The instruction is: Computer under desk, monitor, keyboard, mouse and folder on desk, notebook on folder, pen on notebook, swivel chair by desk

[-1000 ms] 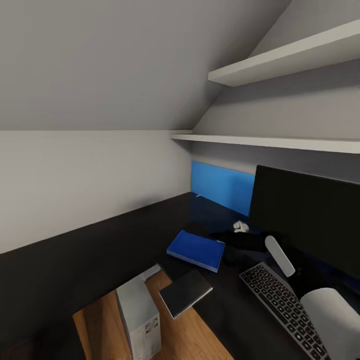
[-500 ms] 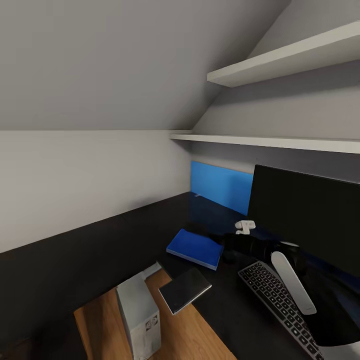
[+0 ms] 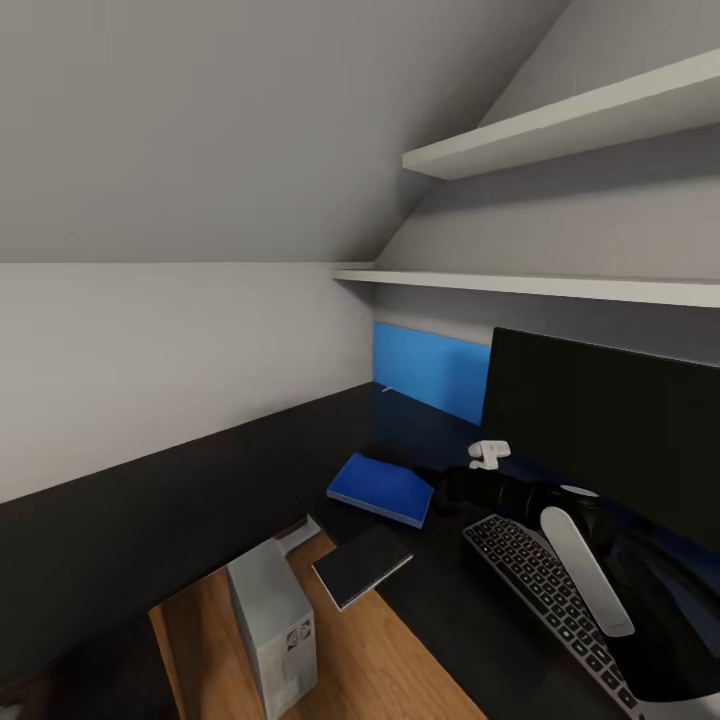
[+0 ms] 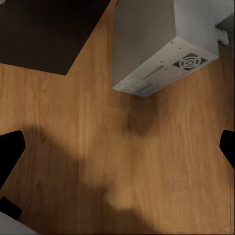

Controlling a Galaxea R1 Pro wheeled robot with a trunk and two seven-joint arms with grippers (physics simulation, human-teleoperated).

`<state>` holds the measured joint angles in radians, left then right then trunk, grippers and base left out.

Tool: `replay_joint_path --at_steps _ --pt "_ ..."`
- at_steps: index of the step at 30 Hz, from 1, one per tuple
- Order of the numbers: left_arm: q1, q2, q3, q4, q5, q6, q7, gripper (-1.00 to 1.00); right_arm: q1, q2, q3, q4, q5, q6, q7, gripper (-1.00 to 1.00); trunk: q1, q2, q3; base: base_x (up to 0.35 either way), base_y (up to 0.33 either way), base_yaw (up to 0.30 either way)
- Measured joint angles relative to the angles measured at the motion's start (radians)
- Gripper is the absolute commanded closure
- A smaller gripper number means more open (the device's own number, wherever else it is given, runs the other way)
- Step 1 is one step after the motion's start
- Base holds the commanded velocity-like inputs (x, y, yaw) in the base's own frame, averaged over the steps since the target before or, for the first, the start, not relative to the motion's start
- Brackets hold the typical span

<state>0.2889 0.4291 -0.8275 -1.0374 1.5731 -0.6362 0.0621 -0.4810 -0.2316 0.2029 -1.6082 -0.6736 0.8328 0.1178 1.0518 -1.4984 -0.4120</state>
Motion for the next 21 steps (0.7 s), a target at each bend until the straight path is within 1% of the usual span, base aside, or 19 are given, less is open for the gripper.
replay_joint_path --at_steps 2,3,4,5,6,7,10,15,18,21 --pt "-0.002 0.022 0.003 -0.040 0.002 0.033 0.002 -1.00 0.000 0.000 0.000 -0.001 0.000 0.000 0.000 -1.00 0.000 0.000 0.000 -0.005 0.000 -0.078" --pt "-0.030 0.051 0.017 -0.109 0.004 0.110 0.005 -1.00 0.000 0.000 0.001 -0.002 0.001 -0.002 0.000 -1.00 0.000 0.000 0.000 -0.002 0.000 -0.127" --pt "-0.054 0.060 0.034 -0.141 0.011 0.169 0.009 -1.00 0.000 0.000 0.000 -0.003 0.001 -0.002 0.001 -1.00 0.000 0.000 0.000 -0.001 0.000 -0.106" --pt "-0.065 0.063 0.048 -0.156 0.016 0.203 0.011 -1.00 0.000 0.000 0.000 -0.003 0.001 -0.002 0.001 -1.00 0.000 0.000 0.000 0.000 0.000 -0.022" --pt "-0.092 0.059 0.177 -0.229 0.028 0.417 0.008 -1.00 0.000 -0.002 0.003 -0.003 0.001 -0.003 0.003 -1.00 0.000 0.000 0.000 0.000 0.000 -0.018" --pt "-0.104 0.058 0.211 -0.250 0.028 0.451 0.007 -1.00 0.000 -0.001 0.004 -0.003 0.002 -0.003 0.003 -1.00 0.000 0.000 0.000 0.000 0.000 -0.014" --pt "-0.111 0.056 0.240 -0.300 0.029 0.506 0.007 -1.00 0.000 0.001 0.008 -0.003 0.002 -0.003 0.002 -1.00 0.000 0.000 0.000 0.000 0.000 -0.010" --pt "-0.128 0.051 0.254 -0.338 0.031 0.542 0.006 -1.00 0.000 0.003 0.011 -0.003 0.002 -0.003 0.002 -1.00 0.000 0.000 0.000 0.000 0.000 -0.005" --pt "-0.155 0.037 0.260 -0.356 0.031 0.589 0.005 -1.00 0.000 0.004 0.018 -0.003 0.002 -0.003 0.001 -1.00 0.000 0.000 0.000 0.000 0.000 -0.002" --pt "-0.191 0.017 0.263 -0.364 0.027 0.654 0.004 -1.00 0.000 0.005 0.030 -0.003 0.003 -0.003 0.001 -1.00 0.000 0.000 0.000 0.000 0.000 -0.001"
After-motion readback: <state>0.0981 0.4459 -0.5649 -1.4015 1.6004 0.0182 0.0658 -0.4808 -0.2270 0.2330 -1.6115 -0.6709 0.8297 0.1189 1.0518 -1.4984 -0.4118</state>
